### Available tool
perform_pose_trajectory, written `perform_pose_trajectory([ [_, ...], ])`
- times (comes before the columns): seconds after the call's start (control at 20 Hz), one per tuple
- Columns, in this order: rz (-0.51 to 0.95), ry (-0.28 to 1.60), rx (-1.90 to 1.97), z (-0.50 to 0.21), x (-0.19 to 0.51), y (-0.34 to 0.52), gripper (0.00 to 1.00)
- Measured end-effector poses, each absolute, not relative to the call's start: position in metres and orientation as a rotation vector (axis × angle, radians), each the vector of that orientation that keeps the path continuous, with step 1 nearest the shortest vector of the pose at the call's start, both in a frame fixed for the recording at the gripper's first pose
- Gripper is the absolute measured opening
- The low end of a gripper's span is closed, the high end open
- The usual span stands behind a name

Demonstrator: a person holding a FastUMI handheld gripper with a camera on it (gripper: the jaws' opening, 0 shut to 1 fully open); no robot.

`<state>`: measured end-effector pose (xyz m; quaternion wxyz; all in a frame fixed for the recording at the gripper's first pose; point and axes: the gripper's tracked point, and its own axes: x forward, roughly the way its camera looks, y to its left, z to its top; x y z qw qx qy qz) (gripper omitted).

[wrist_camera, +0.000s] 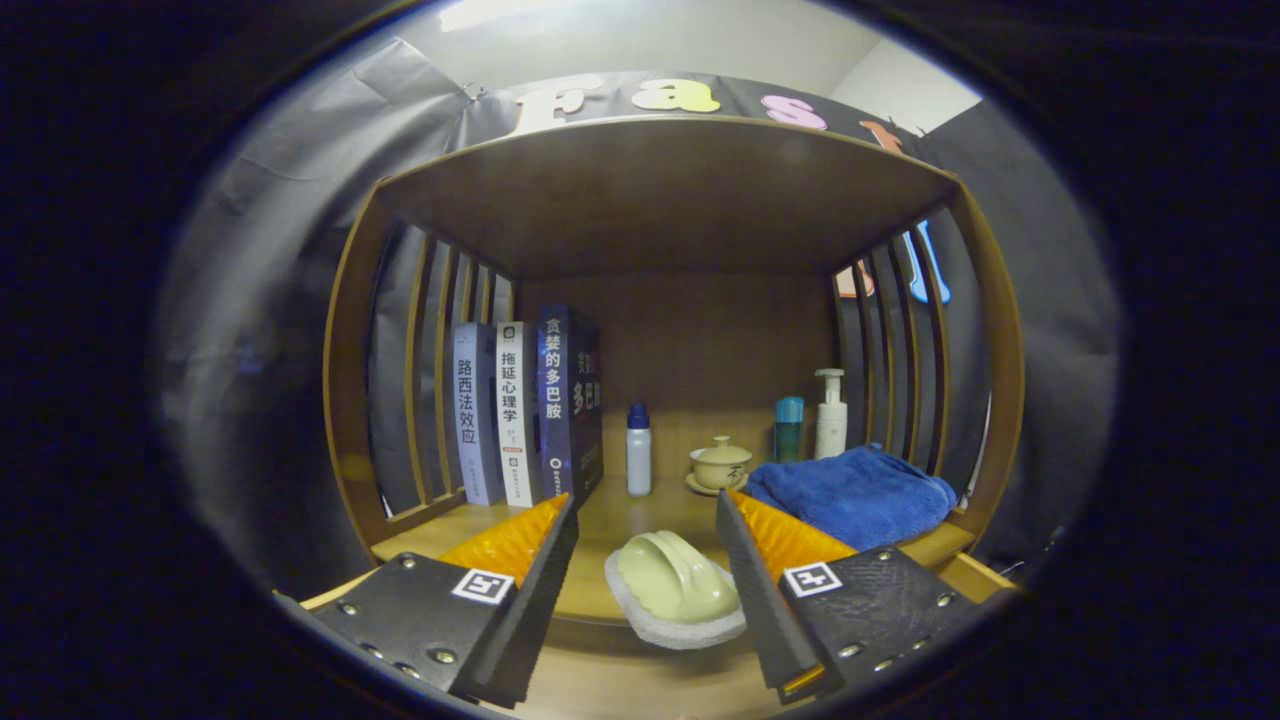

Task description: Pull open the drawer, take out the items inside it, and place them on the countertop above the cabinet.

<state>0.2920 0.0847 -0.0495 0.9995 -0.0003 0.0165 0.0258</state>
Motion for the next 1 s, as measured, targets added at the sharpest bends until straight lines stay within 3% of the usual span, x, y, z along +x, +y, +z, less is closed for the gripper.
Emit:
perform_pose_trajectory([
  [0.65,0.044,-0.005,-0.002,-0.041,0.288,0.083,0.83],
  [1.0,0.016,0.002,-0.017,-0.034,0.230,0.084,0.83],
])
